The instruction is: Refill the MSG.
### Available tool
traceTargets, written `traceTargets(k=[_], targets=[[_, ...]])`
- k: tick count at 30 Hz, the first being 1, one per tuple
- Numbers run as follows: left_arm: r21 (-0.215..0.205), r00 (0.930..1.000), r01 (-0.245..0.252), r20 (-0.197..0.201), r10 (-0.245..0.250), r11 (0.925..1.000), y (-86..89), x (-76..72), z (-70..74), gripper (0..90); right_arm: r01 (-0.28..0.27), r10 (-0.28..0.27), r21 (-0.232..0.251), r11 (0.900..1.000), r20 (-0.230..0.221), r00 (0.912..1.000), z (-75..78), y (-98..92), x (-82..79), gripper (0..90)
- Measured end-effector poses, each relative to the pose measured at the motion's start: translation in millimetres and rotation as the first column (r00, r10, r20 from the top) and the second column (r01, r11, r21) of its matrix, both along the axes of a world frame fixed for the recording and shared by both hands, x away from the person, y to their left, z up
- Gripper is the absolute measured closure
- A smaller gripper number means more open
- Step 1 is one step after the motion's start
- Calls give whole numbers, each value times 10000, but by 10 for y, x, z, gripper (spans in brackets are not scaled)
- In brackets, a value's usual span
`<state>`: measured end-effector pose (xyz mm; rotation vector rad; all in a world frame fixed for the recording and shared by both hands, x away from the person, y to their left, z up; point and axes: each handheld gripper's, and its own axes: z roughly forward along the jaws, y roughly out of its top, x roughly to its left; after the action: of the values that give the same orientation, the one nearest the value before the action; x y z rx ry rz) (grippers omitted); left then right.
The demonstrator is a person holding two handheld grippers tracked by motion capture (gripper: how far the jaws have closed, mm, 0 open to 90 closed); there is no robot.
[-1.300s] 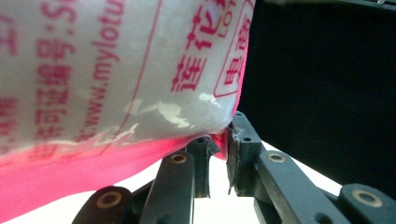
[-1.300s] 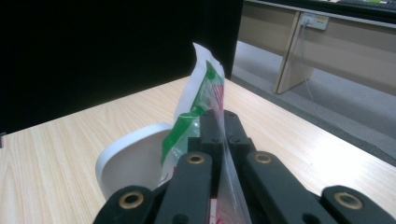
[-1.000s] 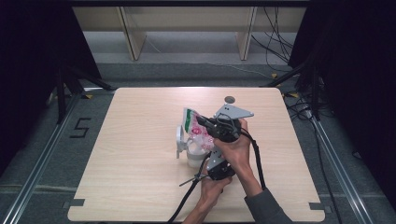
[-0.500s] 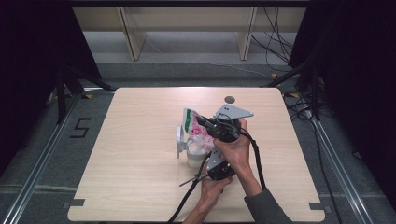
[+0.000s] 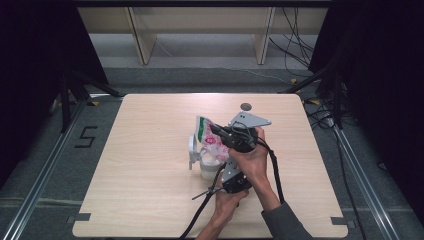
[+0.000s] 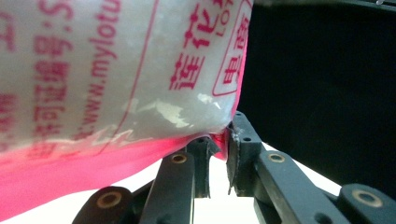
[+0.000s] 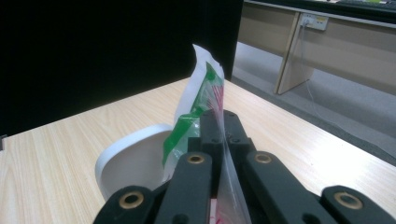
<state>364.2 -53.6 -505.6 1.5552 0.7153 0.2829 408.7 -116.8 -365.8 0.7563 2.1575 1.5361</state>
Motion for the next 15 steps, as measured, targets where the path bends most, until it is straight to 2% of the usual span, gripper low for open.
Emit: traceTargets(k=[2, 3, 4, 5, 6, 11, 12, 13, 15], targets=[[-11, 10000, -19, -34, 19, 10000, -2, 1, -3, 802, 79, -78, -188, 9998, 62, 10000, -1, 1, -2, 900], [50, 10000, -49, -62, 50, 10000, 1, -3, -1, 802, 68, -62, -212, 9998, 290, 9996, -5, 1, 12, 900], [50, 10000, -39, -36, 40, 10000, 4, -3, 2, 802, 21, -21, -105, 9999, -15, 10000, -7, 12, 1, 900], [25, 10000, -41, -31, 41, 10000, 4, -3, 3, 802, 59, -56, -178, 9998, 214, 9998, -3, 2, 5, 900], [15, 10000, -53, -27, 53, 10000, 4, -3, 4, 802, 38, -38, -151, 9999, 33, 10000, 2, 5, -6, 900], [56, 10000, -32, -55, 32, 10000, 4, -1, 1, 802, 29, -24, -202, 9998, 240, 9997, -7, 3, 15, 900], [63, 10000, -48, -53, 48, 10000, 4, -2, 1, 802, 24, -24, -132, 9999, 5, 10000, -9, 6, 5, 900], [39, 10000, -71, -52, 71, 10000, 1, -3, 2, 802, 76, -75, -191, 9998, 66, 10000, -1, 1, 1, 900], [-80, 10000, -13, 2, 13, 10000, 1, 0, -1, 802, -10, 10, -15, 10000, 29, 10000, 0, 6, -4, 900]])
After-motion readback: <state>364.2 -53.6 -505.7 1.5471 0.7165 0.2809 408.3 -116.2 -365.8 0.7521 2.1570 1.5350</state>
